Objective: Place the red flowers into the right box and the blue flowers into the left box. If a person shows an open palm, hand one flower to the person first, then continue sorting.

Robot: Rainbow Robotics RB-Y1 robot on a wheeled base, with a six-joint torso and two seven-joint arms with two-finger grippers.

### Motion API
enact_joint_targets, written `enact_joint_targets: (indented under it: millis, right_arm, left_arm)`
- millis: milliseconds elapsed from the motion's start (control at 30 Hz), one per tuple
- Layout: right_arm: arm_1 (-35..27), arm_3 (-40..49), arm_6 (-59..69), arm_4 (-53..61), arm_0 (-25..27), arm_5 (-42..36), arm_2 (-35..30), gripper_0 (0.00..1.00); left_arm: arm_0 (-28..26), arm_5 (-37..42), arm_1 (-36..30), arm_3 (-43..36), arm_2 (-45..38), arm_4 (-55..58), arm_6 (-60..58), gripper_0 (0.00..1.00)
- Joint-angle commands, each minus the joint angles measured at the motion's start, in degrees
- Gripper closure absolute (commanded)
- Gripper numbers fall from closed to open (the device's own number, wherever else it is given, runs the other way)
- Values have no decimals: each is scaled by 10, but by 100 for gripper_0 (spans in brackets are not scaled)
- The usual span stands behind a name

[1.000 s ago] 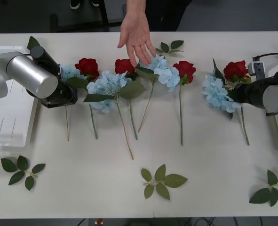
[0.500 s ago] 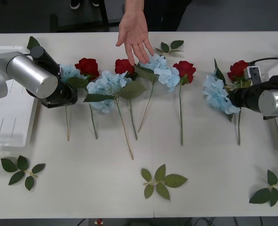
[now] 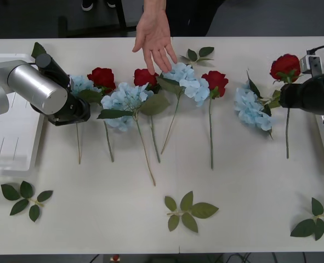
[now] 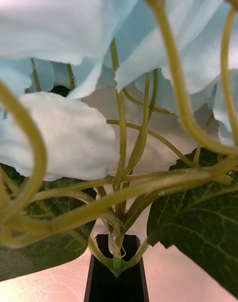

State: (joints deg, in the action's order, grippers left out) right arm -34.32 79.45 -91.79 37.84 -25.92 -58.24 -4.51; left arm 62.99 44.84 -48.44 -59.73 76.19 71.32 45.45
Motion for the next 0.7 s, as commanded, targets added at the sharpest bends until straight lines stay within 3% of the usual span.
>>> enact_joint_targets:
  millis: [33, 433, 700]
  right_arm:
    - [-4, 88, 3, 47, 15, -41, -37, 100]
    - [-4, 347, 24, 94, 91, -155, -104, 100]
    - [28, 492, 74, 81, 124, -127, -95, 100]
  left_arm:
    - [-3, 1, 4, -7, -4, 5, 16, 100]
    - [-6, 1, 4, -7, -4, 4, 17, 100]
    - [-6, 1, 4, -8, -4, 4, 17, 100]
